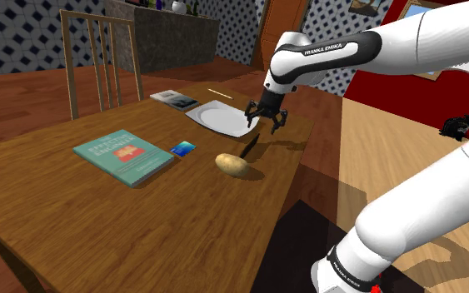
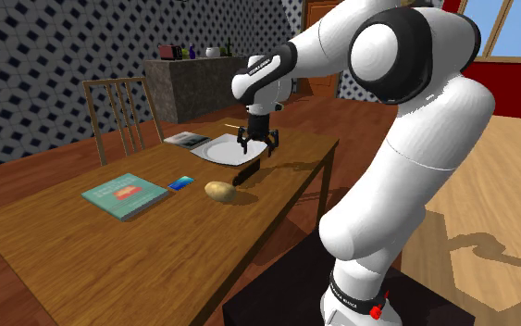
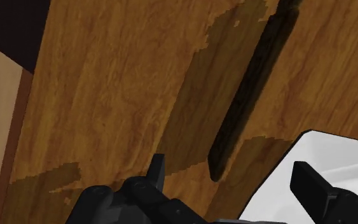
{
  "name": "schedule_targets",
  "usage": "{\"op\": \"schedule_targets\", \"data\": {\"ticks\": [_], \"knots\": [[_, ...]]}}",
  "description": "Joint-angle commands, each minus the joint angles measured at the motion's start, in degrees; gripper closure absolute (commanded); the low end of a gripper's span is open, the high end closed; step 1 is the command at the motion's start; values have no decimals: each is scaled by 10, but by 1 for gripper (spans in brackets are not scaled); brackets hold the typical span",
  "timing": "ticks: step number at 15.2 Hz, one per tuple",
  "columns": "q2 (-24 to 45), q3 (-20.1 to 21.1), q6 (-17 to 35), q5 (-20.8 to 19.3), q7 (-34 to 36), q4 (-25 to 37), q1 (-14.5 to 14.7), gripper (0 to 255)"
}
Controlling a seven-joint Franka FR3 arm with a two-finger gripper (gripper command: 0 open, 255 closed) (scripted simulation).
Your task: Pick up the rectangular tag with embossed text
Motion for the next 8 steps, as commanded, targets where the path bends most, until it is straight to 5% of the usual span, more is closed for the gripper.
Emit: {"op": "schedule_targets", "data": {"ticks": [1, 8], "knots": [[29, -6, 30, 5, 50, 9, -15, 0], [52, -8, 82, 6, 55, -17, -17, 0]]}}
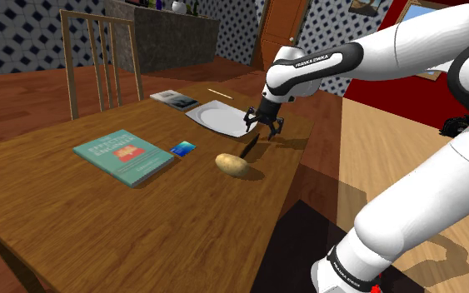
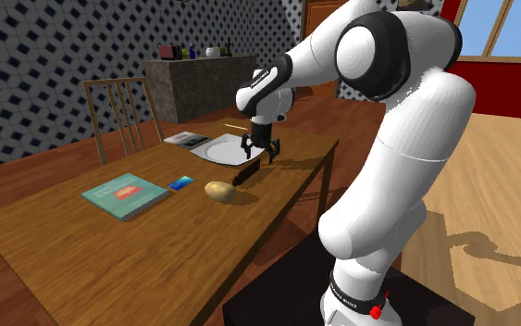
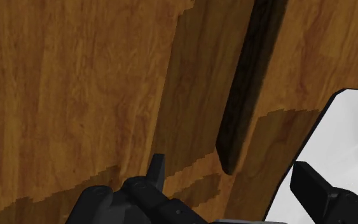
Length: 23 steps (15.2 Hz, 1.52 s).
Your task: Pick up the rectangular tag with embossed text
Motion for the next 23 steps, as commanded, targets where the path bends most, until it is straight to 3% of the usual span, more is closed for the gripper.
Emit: {"op": "schedule_targets", "data": {"ticks": [1, 3, 4, 13, 23], "knots": [[9, 0, 20, 0, -1, -10, 0, 0], [9, 0, 20, 0, -1, -10, 0, 0], [9, 0, 19, 0, -1, -10, 0, 255], [9, 0, 20, 0, -1, -10, 0, 255], [-22, -1, -59, -1, 3, 37, -1, 255]]}}
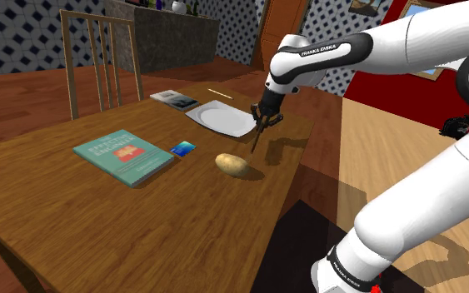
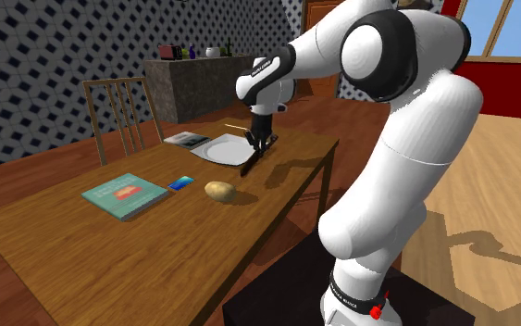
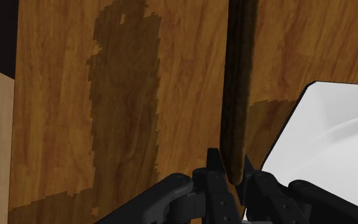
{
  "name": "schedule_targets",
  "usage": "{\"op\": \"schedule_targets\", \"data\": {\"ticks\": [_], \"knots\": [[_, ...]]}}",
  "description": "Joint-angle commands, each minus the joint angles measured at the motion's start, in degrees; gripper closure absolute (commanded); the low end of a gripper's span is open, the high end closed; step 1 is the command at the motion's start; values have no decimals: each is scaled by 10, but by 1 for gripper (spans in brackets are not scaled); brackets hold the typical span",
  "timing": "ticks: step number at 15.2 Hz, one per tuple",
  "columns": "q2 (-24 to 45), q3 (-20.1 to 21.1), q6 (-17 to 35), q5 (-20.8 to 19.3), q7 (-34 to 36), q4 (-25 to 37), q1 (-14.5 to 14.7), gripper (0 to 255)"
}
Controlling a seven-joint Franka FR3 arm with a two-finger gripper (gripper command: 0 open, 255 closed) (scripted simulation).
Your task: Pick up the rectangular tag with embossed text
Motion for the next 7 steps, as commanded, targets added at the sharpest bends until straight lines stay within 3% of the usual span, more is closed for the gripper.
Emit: {"op": "schedule_targets", "data": {"ticks": [1, 7], "knots": [[-5, 1, -17, 0, 2, 12, 0, 255], [-13, 0, -49, -1, 4, 35, 0, 255]]}}
